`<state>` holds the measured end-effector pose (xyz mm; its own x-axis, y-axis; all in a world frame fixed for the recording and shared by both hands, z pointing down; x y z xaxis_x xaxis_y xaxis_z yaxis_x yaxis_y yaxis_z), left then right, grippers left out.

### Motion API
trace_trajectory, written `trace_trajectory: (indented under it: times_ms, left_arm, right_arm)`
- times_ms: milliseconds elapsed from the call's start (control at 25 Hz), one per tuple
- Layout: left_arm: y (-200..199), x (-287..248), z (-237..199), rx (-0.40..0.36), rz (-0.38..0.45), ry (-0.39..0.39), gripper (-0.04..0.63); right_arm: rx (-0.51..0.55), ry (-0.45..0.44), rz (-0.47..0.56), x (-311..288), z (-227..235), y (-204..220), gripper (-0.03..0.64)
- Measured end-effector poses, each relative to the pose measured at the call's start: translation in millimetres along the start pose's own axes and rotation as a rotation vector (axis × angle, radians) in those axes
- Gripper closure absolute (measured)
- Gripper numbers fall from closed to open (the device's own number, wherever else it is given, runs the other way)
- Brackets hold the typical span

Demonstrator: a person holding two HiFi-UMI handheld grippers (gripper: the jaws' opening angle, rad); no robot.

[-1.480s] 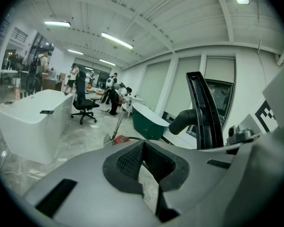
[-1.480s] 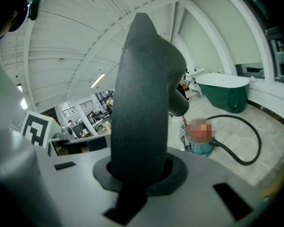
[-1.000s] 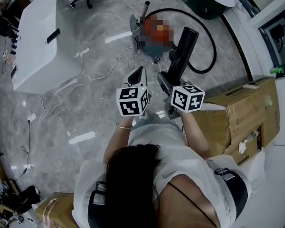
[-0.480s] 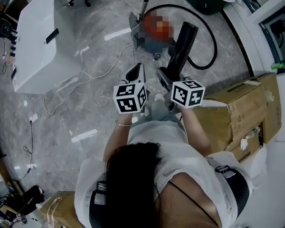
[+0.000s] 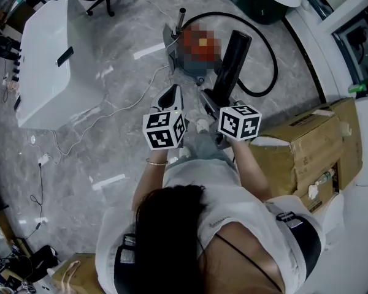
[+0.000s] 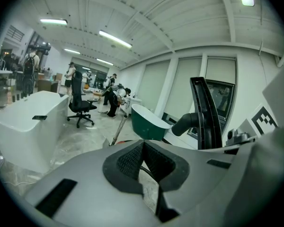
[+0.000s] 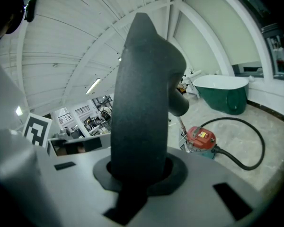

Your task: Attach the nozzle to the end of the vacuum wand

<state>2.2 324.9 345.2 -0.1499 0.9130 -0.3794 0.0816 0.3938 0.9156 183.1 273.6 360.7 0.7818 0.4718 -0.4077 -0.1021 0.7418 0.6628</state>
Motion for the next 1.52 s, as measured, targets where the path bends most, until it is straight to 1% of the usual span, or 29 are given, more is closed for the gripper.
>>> trace_trajectory:
  times_ms: [200, 280, 320, 440, 480, 600, 760, 840, 1000, 1160, 1520]
  left_arm:
    - [-2, -18, -1, 0.020, -0.008, -0.013, 0.592]
    - [-3, -24, -1, 0.015, -0.012, -0.013, 0.592]
    - [-4, -27, 0, -0.002, -0.016, -0.012, 0.592]
    - [-7, -37, 3, -0.083, -0.033, -0.014, 0.592]
    - [-8, -40, 4, -0.089, -0.036, -0.014, 0.592]
    - [-8, -51, 1, -0.053, -0.038, -0.013, 0.592]
    - [-11, -63, -3, -0.035, -0.053, -0.028, 0.592]
    - [-14, -69, -6, -0.028, -0.047, -0.032, 0.592]
    - [-20, -81, -9, -0.032, -0.036, -0.039, 0.592]
    - [-24, -95, -12, -0.033, -0.042, -0.048, 0.592]
    - [-36, -127, -11, -0.028, -0.045, -0.070, 0.592]
  right_arm:
    - [-0.012, -0.008, -0.010, -10, 13, -16, 0.554]
    - [-0.007, -0.008, -0.017, -14, 16, -20, 0.554]
    - [-0.004, -0.007, -0.021, -16, 18, -22, 0.554]
    - [0.007, -0.011, -0.038, -24, 23, -28, 0.554]
    - [0.009, -0.015, -0.043, -27, 25, -30, 0.554]
    - [0.009, -0.025, -0.056, -36, 28, -35, 0.554]
    - [0.005, -0.024, -0.069, -44, 36, -43, 0.554]
    - [0.003, -0.025, -0.070, -49, 40, -48, 0.554]
    - [-0.001, -0.023, -0.070, -57, 47, -58, 0.554]
    - [-0.015, -0.029, -0.083, -66, 56, -67, 0.554]
    - [0.010, -0.042, -0.078, -84, 74, -97, 0.554]
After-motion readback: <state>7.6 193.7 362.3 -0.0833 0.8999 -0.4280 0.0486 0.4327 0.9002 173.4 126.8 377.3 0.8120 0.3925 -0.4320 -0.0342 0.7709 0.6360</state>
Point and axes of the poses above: the fingertips, and each gripper's own axes: x backward along the fingers, z to its right, y out of its underside, the point moved 10 cm from there along x, backward along the fingers, and after that the axes turned 11 degrees about -x, right-handed, at the moved point
